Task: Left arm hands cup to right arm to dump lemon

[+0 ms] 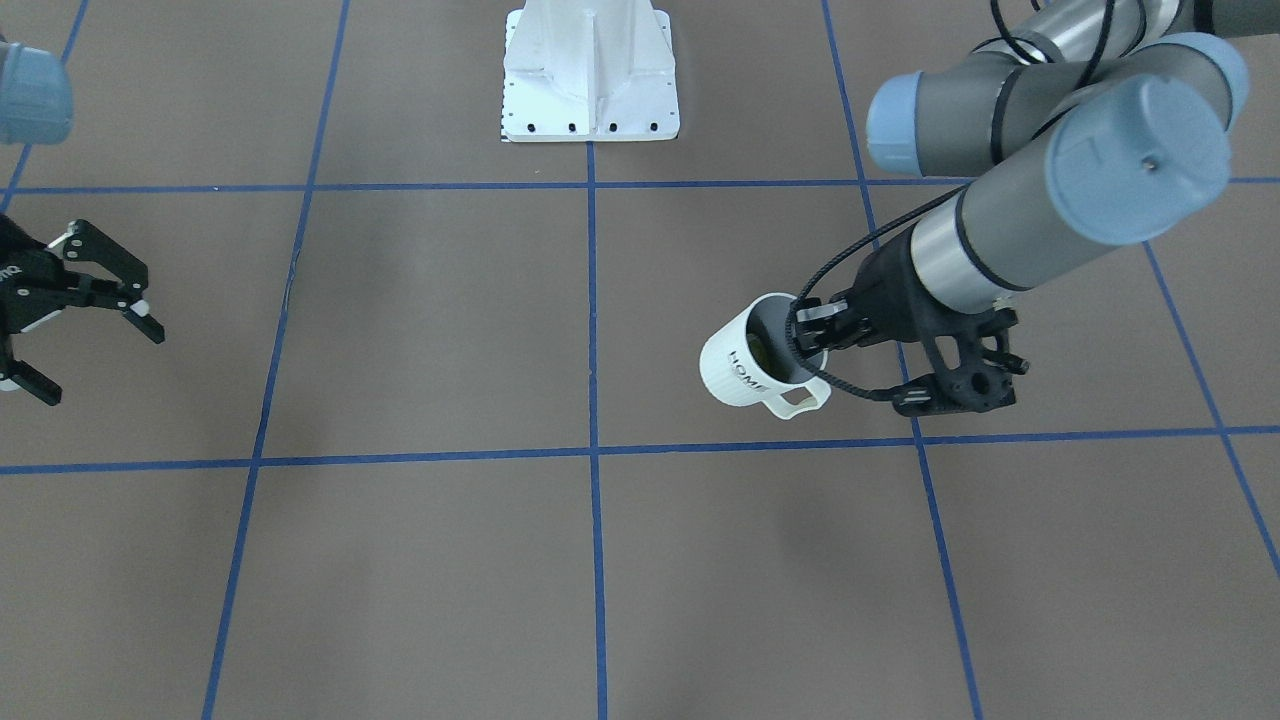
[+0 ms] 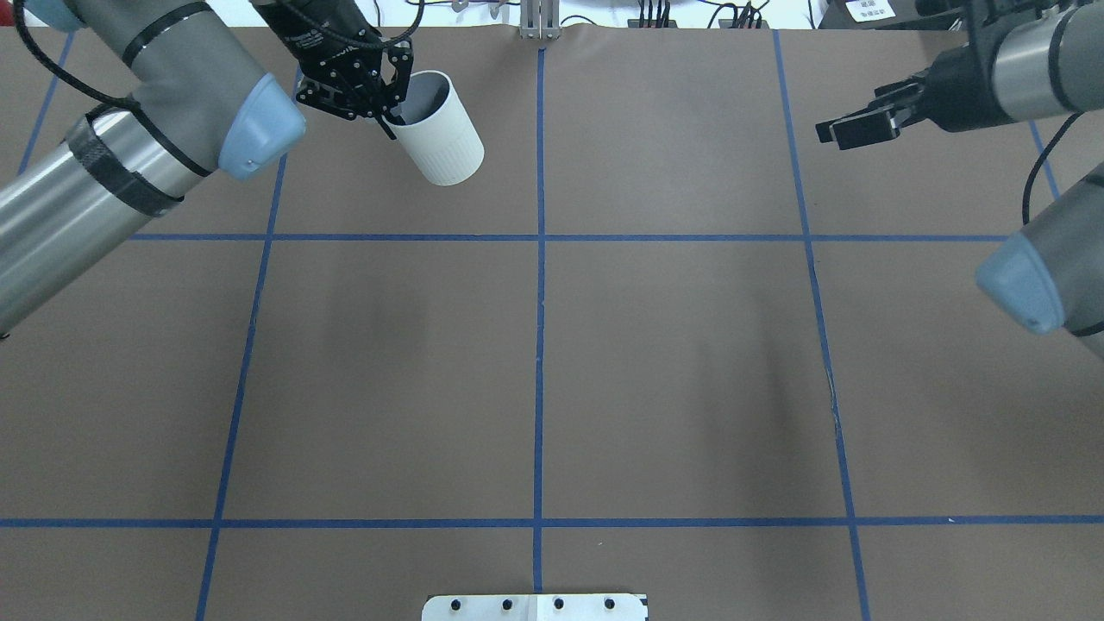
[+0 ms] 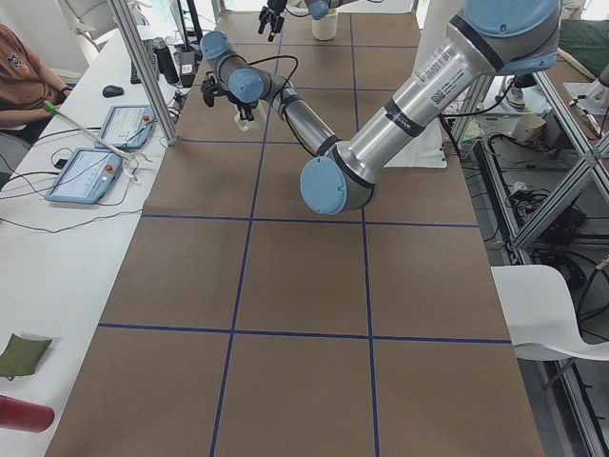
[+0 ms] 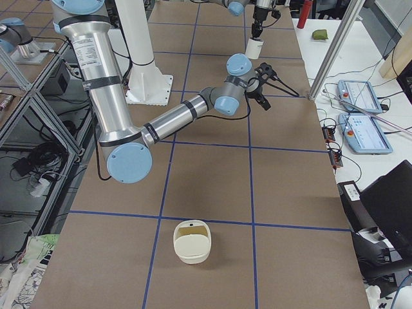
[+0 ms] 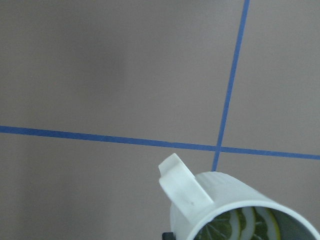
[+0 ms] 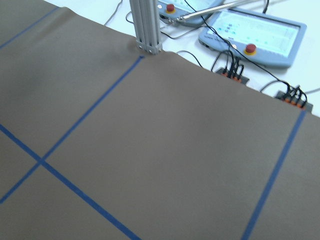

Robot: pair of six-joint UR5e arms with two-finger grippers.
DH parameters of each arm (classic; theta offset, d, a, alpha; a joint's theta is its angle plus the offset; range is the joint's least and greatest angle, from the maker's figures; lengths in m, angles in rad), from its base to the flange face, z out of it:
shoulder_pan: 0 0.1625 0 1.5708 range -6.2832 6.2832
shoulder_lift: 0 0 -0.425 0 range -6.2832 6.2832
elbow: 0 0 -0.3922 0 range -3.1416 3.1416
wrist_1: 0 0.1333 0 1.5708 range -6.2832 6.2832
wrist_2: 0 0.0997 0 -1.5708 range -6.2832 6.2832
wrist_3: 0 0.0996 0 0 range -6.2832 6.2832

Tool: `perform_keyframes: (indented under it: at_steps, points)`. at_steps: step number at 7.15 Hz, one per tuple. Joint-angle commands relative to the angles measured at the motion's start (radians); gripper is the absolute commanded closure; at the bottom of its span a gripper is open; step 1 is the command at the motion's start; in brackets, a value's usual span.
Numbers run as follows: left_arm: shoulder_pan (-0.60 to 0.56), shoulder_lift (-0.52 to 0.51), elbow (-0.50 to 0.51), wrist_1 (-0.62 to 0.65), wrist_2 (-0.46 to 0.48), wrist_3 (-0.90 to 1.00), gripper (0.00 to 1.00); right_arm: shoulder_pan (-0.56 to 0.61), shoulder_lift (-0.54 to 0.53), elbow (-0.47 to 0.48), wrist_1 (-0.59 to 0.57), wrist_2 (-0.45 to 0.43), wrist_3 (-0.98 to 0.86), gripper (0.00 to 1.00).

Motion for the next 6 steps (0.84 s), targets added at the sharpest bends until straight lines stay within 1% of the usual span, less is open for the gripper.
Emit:
perform_keyframes:
  at_steps: [1,3,4,6]
  points:
    - [0.014,-0.079,0.131,-0.086,0.0,-0.067,1.0,-0.144,-0.001,0.01,0.15,-0.229,0.052,0.02]
    - [0.055,-0.16,0.206,-0.088,0.0,-0.096,1.0,-0.297,-0.002,0.017,0.226,-0.424,0.052,0.01]
    - [0.069,-0.173,0.223,-0.113,0.0,-0.11,1.0,-0.356,-0.004,0.019,0.233,-0.499,0.051,0.01]
    - [0.094,-0.174,0.25,-0.19,0.0,-0.145,1.0,-0.45,0.008,0.017,0.233,-0.608,0.051,0.01]
